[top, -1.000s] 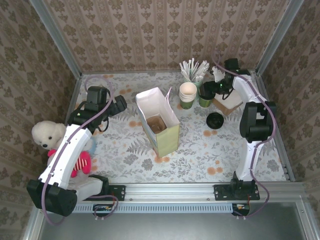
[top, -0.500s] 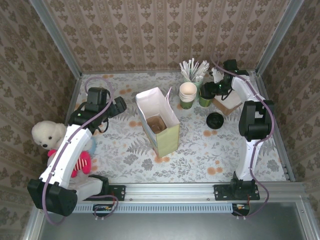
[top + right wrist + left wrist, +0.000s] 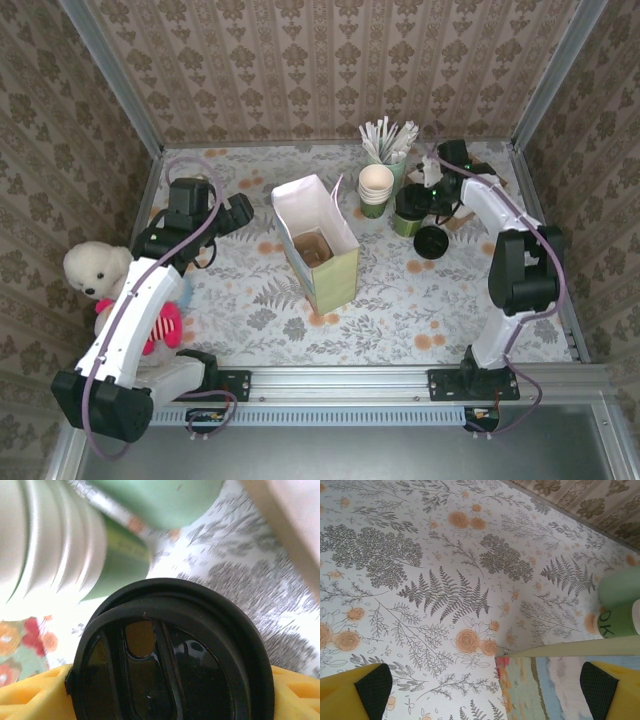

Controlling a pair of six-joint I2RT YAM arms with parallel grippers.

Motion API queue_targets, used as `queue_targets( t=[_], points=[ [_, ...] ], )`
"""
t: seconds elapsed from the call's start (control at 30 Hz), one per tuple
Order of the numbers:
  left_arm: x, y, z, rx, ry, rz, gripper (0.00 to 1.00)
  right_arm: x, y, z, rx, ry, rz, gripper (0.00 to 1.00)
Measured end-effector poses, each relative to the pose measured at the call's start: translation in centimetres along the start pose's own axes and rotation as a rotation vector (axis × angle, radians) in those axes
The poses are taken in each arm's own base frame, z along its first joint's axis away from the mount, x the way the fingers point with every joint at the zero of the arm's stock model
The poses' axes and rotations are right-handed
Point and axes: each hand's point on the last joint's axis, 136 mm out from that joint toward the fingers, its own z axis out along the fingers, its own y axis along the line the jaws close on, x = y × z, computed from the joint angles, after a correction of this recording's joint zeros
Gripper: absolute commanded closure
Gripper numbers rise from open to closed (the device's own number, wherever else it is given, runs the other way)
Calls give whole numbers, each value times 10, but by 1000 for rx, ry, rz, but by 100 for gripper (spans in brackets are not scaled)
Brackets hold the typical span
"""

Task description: Pack the takeout coffee

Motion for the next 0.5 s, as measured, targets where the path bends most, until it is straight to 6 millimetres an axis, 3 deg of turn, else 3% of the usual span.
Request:
queue_targets(
  t=[0.27,0.5],
  points=[
    [6,21,-2,-64,-43,-50,0,32,40,-5,18,-23,-47,28],
    [14,35,-8,-69,-95,-118,0,60,56,-20,31,-61,-65,27]
  ],
)
